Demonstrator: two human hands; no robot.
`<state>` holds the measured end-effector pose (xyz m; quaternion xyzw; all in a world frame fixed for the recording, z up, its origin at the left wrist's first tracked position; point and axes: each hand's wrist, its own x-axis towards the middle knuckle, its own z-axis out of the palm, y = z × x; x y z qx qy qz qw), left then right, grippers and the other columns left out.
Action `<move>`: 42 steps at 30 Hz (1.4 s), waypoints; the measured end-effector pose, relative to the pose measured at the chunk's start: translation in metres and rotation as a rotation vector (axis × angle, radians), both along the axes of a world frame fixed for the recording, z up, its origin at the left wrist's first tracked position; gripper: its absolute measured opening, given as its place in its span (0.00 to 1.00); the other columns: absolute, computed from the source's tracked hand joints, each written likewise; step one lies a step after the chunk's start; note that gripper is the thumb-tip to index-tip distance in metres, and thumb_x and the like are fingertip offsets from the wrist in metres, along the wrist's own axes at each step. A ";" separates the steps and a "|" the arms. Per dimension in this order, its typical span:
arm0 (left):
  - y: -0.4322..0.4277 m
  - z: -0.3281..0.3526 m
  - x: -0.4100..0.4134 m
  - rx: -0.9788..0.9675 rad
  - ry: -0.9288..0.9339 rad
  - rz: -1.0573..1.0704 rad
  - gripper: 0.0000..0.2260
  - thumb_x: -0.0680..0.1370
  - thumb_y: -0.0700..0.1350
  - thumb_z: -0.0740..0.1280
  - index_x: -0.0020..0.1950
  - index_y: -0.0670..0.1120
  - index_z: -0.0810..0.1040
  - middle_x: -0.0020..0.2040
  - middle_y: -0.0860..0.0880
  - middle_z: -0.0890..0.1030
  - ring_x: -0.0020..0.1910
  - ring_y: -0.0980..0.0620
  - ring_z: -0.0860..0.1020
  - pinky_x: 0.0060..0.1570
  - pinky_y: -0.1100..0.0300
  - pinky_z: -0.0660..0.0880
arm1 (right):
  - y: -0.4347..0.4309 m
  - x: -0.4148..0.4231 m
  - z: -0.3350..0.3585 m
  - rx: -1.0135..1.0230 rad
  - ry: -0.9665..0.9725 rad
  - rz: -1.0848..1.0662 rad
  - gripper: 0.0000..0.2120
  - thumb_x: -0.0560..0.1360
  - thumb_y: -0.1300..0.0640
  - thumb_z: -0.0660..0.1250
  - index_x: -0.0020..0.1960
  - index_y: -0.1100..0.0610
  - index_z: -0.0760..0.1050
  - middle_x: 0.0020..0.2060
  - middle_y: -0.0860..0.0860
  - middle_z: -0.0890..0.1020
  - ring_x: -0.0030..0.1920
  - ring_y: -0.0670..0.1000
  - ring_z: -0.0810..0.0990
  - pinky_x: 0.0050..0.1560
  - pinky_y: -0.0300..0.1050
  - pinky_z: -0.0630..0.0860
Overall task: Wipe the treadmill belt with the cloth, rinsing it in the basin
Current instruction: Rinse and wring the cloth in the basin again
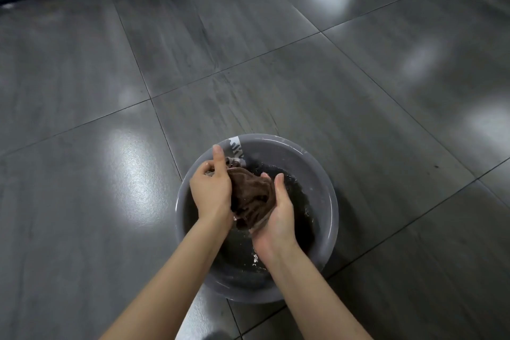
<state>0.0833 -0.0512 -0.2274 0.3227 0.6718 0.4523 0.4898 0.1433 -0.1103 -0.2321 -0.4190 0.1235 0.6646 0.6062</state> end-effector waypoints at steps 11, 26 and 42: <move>-0.016 0.006 -0.001 0.074 -0.093 -0.452 0.21 0.78 0.61 0.53 0.50 0.47 0.77 0.44 0.51 0.80 0.45 0.57 0.79 0.52 0.59 0.74 | 0.019 -0.003 0.005 -0.153 -0.310 0.201 0.22 0.79 0.38 0.53 0.52 0.51 0.80 0.46 0.53 0.84 0.48 0.53 0.82 0.48 0.51 0.79; -0.021 0.022 0.009 -0.057 -0.196 -0.235 0.24 0.73 0.64 0.62 0.38 0.44 0.81 0.36 0.47 0.83 0.39 0.51 0.82 0.43 0.57 0.79 | 0.006 -0.015 -0.005 0.085 -1.226 0.061 0.19 0.81 0.47 0.50 0.46 0.53 0.77 0.40 0.46 0.83 0.43 0.39 0.80 0.46 0.31 0.74; -0.005 0.011 0.018 -0.382 -0.285 0.041 0.17 0.77 0.45 0.62 0.27 0.47 0.72 0.21 0.52 0.74 0.25 0.54 0.74 0.30 0.61 0.71 | 0.011 0.002 -0.027 0.286 -1.582 0.147 0.21 0.77 0.52 0.46 0.31 0.59 0.68 0.26 0.54 0.74 0.27 0.54 0.71 0.33 0.48 0.68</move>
